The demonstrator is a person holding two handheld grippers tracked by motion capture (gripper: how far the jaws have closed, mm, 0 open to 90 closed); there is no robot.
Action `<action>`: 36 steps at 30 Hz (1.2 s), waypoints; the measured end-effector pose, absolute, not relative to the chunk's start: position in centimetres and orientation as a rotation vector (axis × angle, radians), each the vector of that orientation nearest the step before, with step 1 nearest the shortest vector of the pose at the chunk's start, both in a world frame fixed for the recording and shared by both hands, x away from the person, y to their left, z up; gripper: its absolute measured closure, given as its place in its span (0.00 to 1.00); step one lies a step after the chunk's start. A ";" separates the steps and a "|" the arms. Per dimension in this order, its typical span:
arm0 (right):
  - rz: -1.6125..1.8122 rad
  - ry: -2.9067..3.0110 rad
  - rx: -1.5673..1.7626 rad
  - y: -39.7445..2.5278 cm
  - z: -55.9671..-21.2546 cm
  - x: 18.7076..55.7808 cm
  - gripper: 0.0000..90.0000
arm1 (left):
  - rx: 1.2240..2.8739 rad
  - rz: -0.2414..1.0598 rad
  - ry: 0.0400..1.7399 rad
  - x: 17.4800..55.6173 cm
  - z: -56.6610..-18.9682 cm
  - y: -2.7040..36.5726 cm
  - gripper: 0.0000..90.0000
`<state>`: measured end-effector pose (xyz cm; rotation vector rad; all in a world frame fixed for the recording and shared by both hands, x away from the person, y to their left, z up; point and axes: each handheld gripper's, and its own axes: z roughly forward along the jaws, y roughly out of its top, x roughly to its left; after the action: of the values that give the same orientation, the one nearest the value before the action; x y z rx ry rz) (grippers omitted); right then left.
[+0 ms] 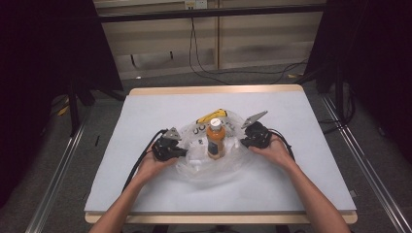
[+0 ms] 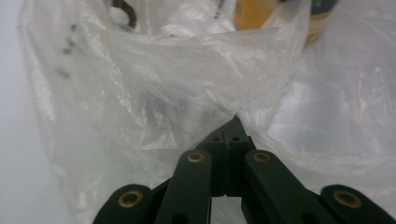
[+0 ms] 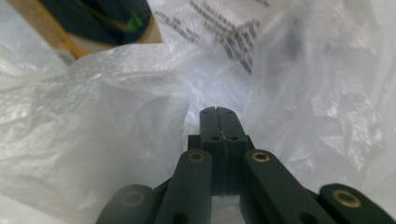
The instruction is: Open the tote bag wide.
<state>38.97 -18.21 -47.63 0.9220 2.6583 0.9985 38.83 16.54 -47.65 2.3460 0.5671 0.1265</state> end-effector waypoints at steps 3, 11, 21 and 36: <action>0.994 2.648 0.932 -19.3 -47.6 38.2 1.00 | 2.331 0.131 0.587 38.9 -47.7 17.5 1.00; 1.027 2.641 0.910 -20.1 -47.7 35.9 1.00 | 2.289 0.083 0.589 38.5 -47.9 17.9 1.00; 1.172 2.522 0.981 -20.5 -47.2 36.2 1.00 | 2.176 0.078 0.577 38.2 -47.0 18.4 1.00; 1.483 2.219 1.006 -23.1 -43.1 34.3 1.00 | 1.982 0.145 0.505 35.7 -43.6 19.2 0.96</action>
<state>34.28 -23.09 -43.15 1.0063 2.2185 1.4825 35.68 19.24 -43.58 1.9819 0.5054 0.1446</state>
